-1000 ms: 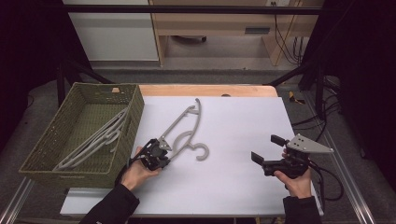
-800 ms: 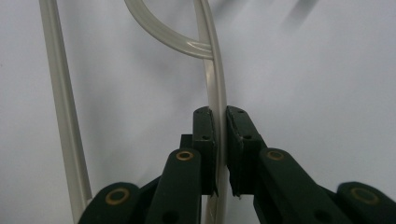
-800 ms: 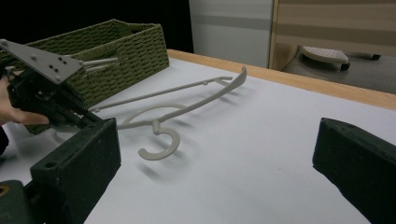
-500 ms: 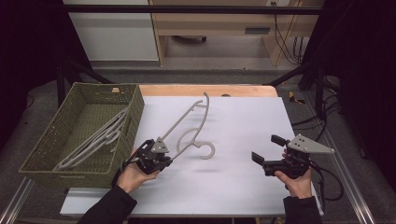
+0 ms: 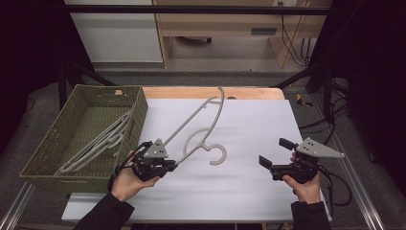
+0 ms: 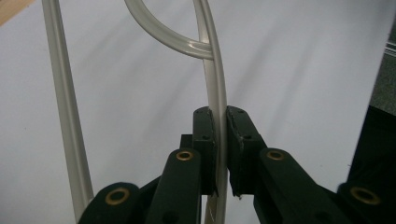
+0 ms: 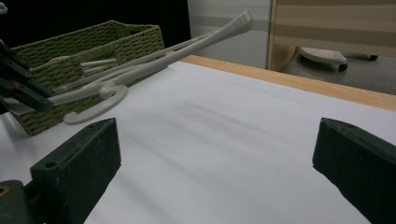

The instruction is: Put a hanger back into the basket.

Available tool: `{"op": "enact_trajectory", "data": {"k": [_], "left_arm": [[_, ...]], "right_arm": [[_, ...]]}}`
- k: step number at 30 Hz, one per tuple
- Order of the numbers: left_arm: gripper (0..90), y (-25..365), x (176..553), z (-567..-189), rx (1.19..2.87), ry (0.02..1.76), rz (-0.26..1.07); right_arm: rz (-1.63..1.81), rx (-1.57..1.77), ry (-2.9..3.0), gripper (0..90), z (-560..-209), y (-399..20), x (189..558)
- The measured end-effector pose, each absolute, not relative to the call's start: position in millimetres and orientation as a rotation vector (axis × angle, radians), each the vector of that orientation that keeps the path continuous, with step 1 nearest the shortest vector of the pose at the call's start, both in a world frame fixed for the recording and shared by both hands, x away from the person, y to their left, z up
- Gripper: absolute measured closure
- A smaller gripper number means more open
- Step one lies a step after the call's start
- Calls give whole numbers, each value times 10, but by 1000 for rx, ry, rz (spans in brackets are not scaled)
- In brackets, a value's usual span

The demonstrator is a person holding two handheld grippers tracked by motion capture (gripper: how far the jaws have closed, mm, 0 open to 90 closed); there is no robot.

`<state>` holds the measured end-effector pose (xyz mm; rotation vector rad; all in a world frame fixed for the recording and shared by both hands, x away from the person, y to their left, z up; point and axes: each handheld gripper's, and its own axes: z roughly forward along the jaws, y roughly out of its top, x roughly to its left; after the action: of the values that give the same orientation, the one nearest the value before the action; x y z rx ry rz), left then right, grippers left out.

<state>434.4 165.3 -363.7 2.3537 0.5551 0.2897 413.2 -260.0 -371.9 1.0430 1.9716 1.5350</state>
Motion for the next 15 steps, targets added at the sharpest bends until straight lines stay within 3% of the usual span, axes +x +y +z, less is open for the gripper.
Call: {"op": "enact_trajectory", "data": {"k": [15], "left_arm": [[828,2008,4196,-3008,2331,497,311]], "right_arm": [[1537,1040,1962,12,-3713,-2613,4127]]}}
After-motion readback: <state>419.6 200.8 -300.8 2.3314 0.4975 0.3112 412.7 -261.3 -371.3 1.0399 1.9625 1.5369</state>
